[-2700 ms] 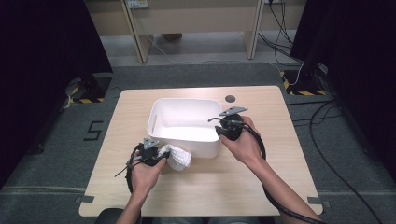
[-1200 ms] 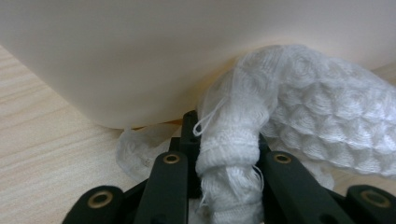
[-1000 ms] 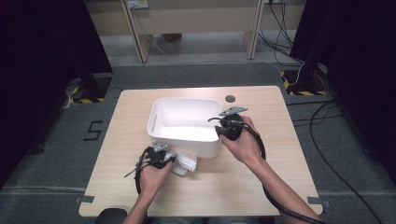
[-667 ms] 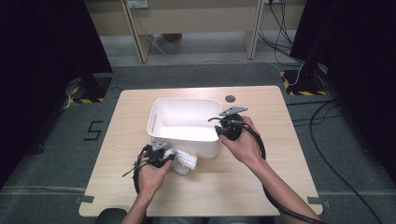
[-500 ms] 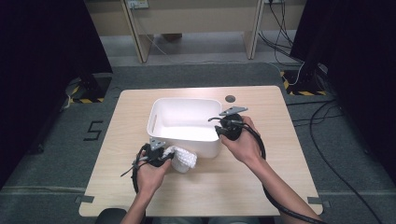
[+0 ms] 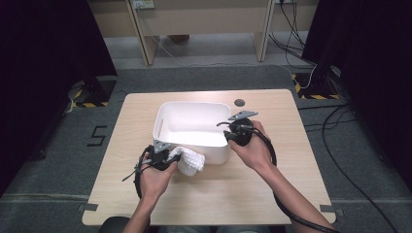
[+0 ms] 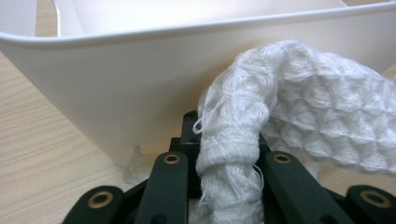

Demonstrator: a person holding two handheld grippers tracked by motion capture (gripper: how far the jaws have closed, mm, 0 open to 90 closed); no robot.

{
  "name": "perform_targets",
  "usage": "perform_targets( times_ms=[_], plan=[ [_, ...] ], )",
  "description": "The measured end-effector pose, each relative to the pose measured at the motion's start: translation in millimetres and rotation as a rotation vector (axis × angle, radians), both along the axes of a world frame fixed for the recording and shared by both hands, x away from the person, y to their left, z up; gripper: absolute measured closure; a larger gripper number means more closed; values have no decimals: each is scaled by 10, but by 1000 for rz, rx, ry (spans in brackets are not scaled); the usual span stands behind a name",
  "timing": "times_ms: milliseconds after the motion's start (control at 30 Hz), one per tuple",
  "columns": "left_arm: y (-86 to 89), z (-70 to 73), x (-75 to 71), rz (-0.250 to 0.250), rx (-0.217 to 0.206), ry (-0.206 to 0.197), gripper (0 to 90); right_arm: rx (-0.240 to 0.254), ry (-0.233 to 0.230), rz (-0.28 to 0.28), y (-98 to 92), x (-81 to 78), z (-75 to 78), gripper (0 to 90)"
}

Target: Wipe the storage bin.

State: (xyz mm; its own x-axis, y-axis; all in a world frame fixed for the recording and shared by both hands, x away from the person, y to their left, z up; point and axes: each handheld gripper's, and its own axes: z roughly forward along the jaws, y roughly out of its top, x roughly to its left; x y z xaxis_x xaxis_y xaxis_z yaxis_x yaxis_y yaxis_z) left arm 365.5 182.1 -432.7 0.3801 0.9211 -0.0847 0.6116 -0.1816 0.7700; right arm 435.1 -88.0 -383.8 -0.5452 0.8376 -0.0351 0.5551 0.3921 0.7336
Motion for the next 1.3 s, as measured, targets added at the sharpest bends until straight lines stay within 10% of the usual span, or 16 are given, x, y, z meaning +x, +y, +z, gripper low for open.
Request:
perform_targets(
  times_ms=[1300],
  plan=[
    [-114,123,-11,-15,-3,-22,770,3,1,-2,-4,8,0,664]
  ],
)
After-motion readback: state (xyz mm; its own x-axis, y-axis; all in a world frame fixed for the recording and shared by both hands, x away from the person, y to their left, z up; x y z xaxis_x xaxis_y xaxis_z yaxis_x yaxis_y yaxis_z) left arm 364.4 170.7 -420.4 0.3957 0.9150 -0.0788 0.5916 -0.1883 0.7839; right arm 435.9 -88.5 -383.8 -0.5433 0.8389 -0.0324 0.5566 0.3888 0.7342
